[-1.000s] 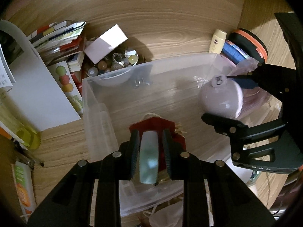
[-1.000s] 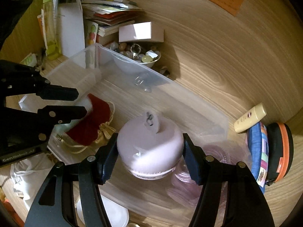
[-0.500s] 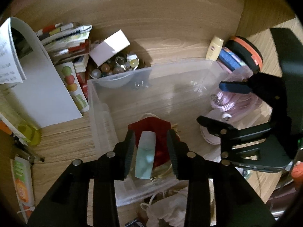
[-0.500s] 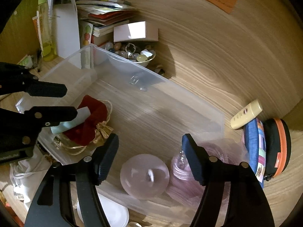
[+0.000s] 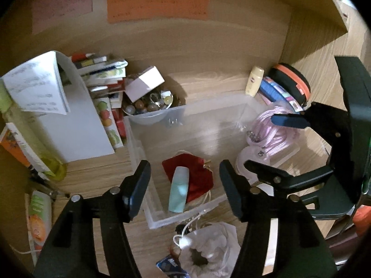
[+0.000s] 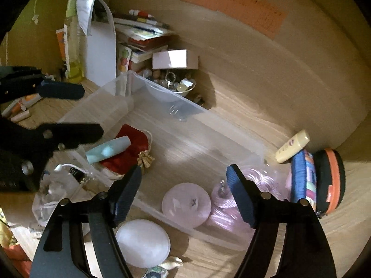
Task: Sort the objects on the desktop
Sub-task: 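Grasp the green spray bottle with the right tool while the left grasps the beige eraser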
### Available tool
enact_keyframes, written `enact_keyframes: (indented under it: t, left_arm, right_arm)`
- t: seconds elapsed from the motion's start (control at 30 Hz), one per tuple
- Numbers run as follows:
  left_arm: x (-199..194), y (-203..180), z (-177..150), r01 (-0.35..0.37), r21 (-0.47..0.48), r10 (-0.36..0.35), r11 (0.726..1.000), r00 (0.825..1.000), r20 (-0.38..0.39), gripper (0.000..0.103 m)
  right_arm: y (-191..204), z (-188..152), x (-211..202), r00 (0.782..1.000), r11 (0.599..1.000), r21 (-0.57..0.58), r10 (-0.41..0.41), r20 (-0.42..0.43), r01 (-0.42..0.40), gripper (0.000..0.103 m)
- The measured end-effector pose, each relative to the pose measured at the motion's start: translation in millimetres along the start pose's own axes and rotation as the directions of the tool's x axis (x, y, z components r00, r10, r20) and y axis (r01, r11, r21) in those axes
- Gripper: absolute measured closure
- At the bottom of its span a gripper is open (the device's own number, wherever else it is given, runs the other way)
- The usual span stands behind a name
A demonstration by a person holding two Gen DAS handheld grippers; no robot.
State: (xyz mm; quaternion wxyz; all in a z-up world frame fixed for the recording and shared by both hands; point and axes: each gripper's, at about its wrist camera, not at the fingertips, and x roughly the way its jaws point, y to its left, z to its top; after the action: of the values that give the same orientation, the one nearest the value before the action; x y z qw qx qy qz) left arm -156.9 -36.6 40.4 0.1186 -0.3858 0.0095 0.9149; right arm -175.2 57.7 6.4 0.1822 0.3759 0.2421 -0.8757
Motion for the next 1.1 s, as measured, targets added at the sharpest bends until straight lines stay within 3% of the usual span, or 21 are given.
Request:
enact_keyframes:
  t: [0.17,0.57,0.93,1.1]
  left_arm:
    - [-19.1,3.9,-7.9,-0.015,-0.003,0.015,1.0,0.999,0.042,0.028]
    - [-44.8,-4.6,-48.2,-0.032,-0.023,0.033,0.999,0.999,0.041,0.027]
    - [-46.3,-25.1,-101.4,-0.096,0.012,0.096,0.995,0.995,0.007,0.027]
    - [-40.2,-34.3,-116.1,-0.067,0.041,0.068,0.997,0.997,-0.02,0.027]
  right_arm:
    - [-0.5,-11.3,-17.3,1.0,1.0,0.005,-0.004,0.016,0.004,0.028]
    - [-14.2,-69.1,-53.0,0.997,0.992,0.123,-0.014,0.081,0.004,0.021]
    - [-24.5,-155.4,-72.1,0.986,0.969,0.219,-0.138,0.092,0.115,0.02]
    - [-38.9,-184.0,-74.0,0.976,0.946,0.261,-0.212,0.043,0.194,0.02]
